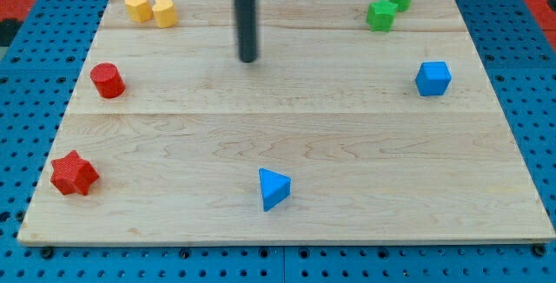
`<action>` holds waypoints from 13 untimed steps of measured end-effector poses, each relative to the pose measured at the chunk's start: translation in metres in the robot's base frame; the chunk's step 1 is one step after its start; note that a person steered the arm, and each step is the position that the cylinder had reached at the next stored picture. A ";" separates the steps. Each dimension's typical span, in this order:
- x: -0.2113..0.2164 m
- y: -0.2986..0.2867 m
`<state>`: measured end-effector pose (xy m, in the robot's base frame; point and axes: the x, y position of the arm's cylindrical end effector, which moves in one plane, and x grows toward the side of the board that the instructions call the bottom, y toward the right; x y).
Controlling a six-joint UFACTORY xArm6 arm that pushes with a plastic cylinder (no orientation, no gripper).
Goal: Slide the yellow blocks to the left of the green blocks
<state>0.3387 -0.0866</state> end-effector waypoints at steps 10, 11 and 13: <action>-0.047 -0.088; -0.044 0.011; -0.038 0.002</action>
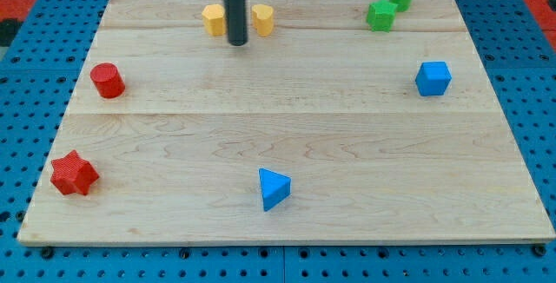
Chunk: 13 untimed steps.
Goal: Slide the yellow blocks to the left of the green blocks
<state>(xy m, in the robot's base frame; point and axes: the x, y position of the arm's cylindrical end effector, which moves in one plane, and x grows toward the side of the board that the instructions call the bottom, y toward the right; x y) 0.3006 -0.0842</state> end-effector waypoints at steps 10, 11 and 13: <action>-0.064 0.029; -0.070 0.118; -0.005 0.090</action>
